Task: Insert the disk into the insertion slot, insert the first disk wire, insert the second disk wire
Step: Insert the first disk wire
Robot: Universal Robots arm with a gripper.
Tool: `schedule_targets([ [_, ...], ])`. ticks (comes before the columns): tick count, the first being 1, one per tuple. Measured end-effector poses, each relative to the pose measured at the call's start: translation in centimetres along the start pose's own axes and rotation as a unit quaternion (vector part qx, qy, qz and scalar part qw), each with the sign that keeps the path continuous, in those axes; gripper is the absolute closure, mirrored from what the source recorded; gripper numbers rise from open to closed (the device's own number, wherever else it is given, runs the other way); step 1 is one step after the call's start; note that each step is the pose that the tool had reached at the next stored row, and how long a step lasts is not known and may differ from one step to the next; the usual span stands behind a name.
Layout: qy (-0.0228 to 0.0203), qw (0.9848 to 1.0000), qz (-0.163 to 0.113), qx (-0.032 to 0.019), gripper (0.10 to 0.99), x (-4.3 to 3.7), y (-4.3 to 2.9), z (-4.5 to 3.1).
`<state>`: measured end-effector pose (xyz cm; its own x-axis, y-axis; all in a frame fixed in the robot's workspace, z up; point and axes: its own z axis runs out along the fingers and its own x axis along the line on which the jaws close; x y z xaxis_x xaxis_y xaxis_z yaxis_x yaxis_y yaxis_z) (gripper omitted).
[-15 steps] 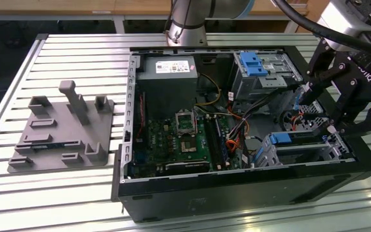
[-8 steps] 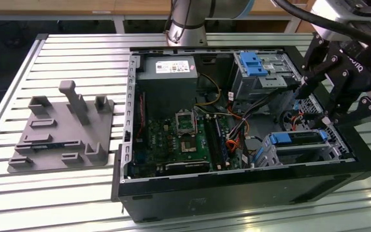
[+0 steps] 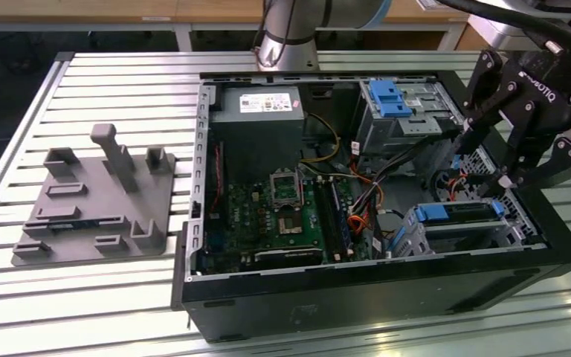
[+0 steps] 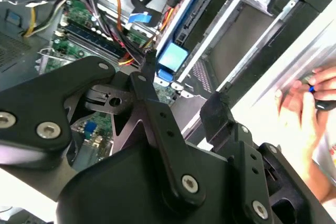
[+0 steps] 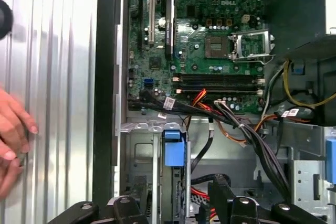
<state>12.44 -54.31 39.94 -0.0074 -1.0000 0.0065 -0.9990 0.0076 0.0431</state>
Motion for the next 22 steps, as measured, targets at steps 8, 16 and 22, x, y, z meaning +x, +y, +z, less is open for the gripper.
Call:
schedule_targets([
  [8, 0.0101, 0.9999, 0.010, 0.0093, 0.471, -0.73, -0.07, 0.06],
  [16, 0.0211, 0.9994, 0.024, 0.0117, 0.471, -1.29, -0.85, 0.18],
  [22, 0.0348, 0.9990, 0.024, 0.0121, 0.471, -2.31, -2.05, 0.52],
])
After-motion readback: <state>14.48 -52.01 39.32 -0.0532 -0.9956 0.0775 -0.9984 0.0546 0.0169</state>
